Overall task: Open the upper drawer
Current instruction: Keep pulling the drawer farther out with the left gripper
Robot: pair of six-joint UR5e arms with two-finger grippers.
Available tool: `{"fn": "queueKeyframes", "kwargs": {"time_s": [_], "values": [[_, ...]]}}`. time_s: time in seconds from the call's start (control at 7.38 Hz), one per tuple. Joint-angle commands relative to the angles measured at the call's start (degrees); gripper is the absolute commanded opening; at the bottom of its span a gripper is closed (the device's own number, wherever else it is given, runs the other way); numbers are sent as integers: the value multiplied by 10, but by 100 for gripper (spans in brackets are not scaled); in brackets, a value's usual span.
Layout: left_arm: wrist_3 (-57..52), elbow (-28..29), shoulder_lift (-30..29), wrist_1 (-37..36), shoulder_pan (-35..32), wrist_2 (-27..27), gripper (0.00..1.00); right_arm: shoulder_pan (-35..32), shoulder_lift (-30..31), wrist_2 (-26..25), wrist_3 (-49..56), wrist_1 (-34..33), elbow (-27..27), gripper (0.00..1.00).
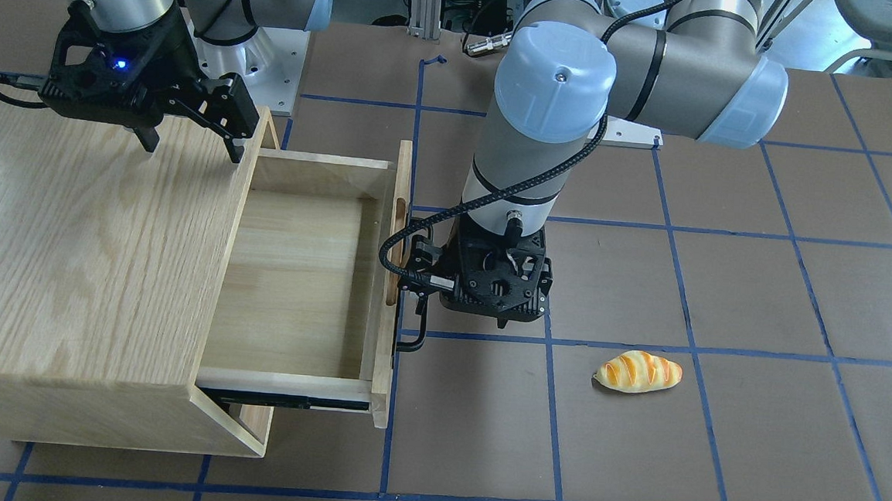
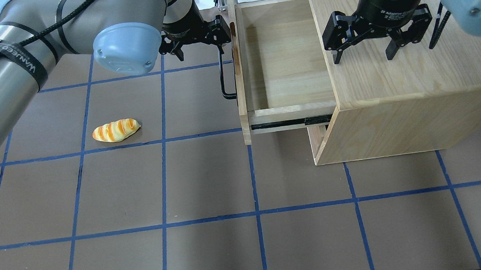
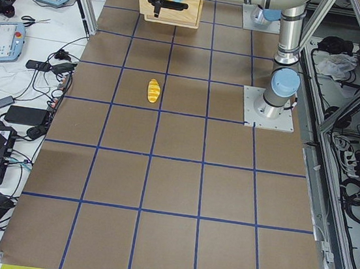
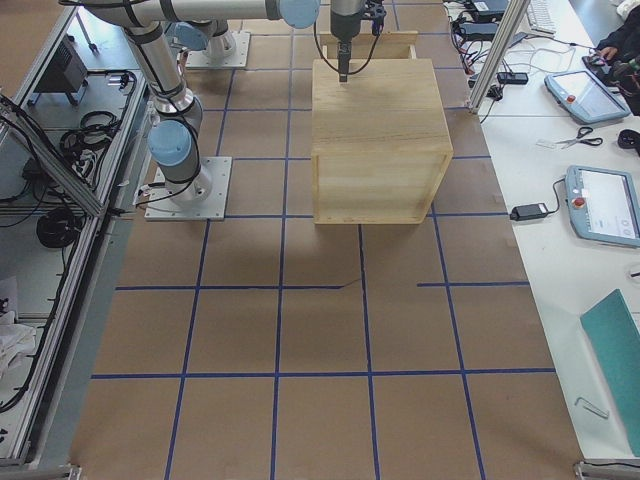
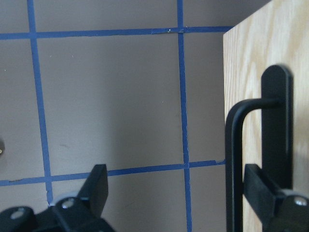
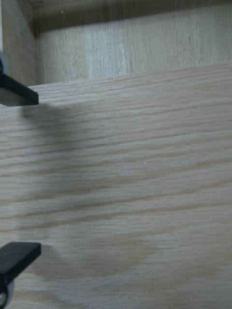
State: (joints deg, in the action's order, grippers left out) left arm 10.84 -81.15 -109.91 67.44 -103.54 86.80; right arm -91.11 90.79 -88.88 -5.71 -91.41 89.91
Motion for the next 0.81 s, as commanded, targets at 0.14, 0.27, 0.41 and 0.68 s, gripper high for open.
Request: {"fn": "queueKeyframes", "kwargs": {"time_s": [0.14,0.27,0.41,0.68], "values": [[-16,0,0,1,4,3,100,0,0,-1,0,0,0,100],[-17,1,0,1,4,12,100,0,0,-1,0,0,0,100],[-17,-1,0,1,8,18,100,0,0,-1,0,0,0,100],[-27,-2,4,1,16,17,100,0,0,-1,0,0,0,100]]}}
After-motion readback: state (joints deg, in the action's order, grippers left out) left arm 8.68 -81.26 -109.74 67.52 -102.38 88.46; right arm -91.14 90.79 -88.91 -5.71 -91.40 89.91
